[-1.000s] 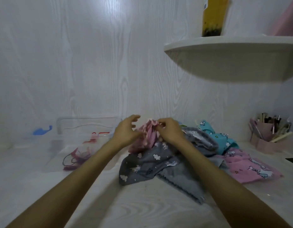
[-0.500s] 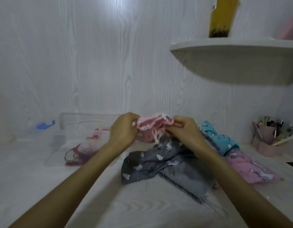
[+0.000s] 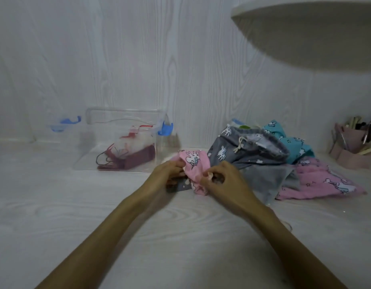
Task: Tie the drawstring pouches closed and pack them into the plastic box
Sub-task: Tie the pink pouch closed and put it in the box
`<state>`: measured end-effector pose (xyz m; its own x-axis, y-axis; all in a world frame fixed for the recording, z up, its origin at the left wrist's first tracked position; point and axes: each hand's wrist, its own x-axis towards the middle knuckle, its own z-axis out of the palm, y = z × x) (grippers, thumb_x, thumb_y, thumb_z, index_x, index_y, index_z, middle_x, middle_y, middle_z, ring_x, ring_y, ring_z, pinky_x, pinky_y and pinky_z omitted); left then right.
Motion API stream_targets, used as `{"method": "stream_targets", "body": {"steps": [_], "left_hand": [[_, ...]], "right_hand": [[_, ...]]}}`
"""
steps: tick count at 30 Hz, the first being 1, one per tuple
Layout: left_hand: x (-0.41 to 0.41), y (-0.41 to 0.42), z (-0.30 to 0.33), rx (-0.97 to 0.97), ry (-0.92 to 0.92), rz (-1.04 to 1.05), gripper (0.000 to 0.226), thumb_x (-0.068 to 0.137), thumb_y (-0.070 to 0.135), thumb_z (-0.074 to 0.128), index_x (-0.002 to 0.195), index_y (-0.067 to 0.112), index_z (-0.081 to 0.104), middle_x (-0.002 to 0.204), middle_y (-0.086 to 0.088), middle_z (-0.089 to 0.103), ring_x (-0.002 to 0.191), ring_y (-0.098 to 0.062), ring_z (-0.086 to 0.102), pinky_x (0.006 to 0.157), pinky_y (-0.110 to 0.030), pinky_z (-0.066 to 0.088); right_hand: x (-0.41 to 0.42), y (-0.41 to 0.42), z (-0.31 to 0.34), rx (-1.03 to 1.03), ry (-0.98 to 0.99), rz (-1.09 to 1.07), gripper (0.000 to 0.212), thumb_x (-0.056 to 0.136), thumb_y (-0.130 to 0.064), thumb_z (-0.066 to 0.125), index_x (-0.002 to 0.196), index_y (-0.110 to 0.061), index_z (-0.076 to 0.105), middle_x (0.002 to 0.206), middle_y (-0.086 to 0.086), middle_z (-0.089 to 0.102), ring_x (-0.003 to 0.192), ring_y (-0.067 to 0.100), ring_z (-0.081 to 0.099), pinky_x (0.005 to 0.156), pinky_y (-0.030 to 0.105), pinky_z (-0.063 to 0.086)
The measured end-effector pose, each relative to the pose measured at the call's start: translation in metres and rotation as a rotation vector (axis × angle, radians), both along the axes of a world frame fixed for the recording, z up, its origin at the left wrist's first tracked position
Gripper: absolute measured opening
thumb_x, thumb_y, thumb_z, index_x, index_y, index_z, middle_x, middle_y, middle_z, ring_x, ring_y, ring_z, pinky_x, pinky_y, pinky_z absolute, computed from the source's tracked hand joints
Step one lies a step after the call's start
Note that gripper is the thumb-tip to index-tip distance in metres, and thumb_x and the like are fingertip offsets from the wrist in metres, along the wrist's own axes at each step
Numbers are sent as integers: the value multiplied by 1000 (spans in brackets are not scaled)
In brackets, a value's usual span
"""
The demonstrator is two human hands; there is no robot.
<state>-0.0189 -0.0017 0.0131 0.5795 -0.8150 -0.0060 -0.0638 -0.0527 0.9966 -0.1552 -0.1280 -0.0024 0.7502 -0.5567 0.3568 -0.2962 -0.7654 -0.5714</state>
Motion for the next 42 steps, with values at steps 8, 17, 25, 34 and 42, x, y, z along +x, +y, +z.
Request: {"method": "stream_targets", "body": {"steps": [8, 17, 25, 34, 42], "left_hand": [[3, -13, 1, -148, -123, -40, 28, 77, -19, 61, 90, 6, 59, 79, 0, 73, 68, -4, 68, 58, -12, 51], [-6, 0, -7, -56, -52, -109, 11, 88, 14, 63, 89, 4, 63, 54, 5, 48, 42, 0, 42, 43, -9, 34], [1, 13, -6, -37, -323, -107, 48, 85, 41, 55, 65, -2, 61, 48, 2, 48, 41, -5, 36, 45, -14, 29], [28, -3, 40, -125, -67, 27, 42, 93, 45, 48, 56, 24, 44, 51, 10, 36, 43, -4, 32, 44, -14, 28], [47, 17, 46, 181, -1038, 514, 42, 97, 37, 40, 63, 16, 51, 56, 2, 52, 56, -19, 49, 51, -30, 28]], "right_hand": [[6, 0, -7, 217, -183, 39, 16, 89, -28, 61, 76, -21, 65, 66, -1, 67, 56, 13, 60, 56, 33, 49], [2, 11, 2, 606, -258, 263, 25, 91, -33, 56, 91, -8, 56, 59, -3, 59, 50, 12, 51, 49, 24, 40], [-1, 3, 2, 625, -351, 160, 34, 99, -31, 41, 71, -12, 49, 53, -1, 46, 44, -1, 41, 45, 13, 31], [10, -38, 47, 521, -502, -18, 34, 101, -26, 37, 71, -13, 45, 56, -4, 51, 43, 5, 44, 48, 22, 36], [-15, -90, 69, 129, -357, -220, 36, 99, -31, 42, 66, -17, 44, 61, -2, 47, 58, 13, 43, 56, 29, 34]]}}
